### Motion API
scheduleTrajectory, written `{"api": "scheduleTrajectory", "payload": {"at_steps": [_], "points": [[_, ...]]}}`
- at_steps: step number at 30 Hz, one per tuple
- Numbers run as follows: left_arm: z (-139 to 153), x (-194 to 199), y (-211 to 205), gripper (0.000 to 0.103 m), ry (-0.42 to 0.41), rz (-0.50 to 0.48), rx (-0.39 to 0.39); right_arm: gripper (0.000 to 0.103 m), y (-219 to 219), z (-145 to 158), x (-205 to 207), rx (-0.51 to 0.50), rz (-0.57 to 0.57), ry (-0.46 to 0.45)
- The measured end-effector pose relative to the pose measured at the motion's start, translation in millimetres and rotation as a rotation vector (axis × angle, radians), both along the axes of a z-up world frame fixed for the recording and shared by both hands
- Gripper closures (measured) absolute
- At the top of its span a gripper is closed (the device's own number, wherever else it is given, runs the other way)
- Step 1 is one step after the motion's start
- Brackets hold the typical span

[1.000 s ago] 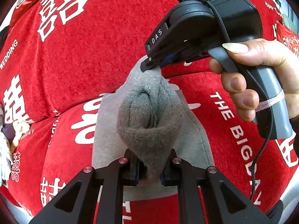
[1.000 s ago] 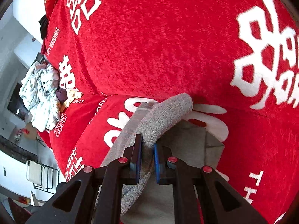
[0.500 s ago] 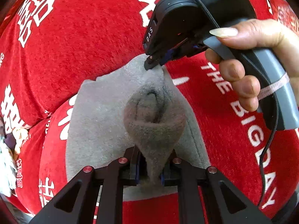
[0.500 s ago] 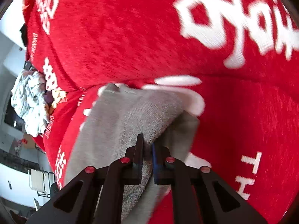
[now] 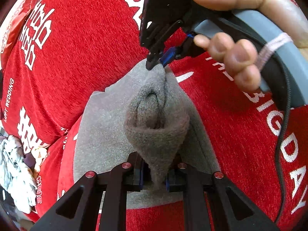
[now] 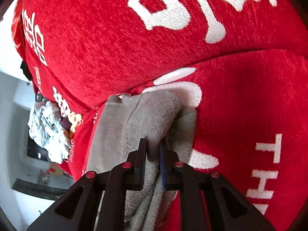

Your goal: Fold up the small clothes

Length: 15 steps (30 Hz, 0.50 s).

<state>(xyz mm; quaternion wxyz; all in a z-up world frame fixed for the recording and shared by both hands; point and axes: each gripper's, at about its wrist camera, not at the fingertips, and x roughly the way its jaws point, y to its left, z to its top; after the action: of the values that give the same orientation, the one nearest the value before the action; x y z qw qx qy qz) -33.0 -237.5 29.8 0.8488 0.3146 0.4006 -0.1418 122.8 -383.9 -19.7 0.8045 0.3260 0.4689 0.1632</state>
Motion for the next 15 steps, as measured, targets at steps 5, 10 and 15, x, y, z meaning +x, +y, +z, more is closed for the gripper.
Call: {"api": "scheduleTrajectory", "payload": {"at_steps": [5,10,15], "points": [[2,1,2,0.087,0.011,0.003,-0.007,0.059,0,-5,7,0.085,-0.030,0.005],[19,-3,2,0.087,0.053,-0.010,-0.087,0.095,9,21,-3,-0.019,-0.015,-0.105],[6,3,2,0.087,0.105,-0.004,-0.084,0.095,3,1,2,-0.078,-0.053,-0.019]]}}
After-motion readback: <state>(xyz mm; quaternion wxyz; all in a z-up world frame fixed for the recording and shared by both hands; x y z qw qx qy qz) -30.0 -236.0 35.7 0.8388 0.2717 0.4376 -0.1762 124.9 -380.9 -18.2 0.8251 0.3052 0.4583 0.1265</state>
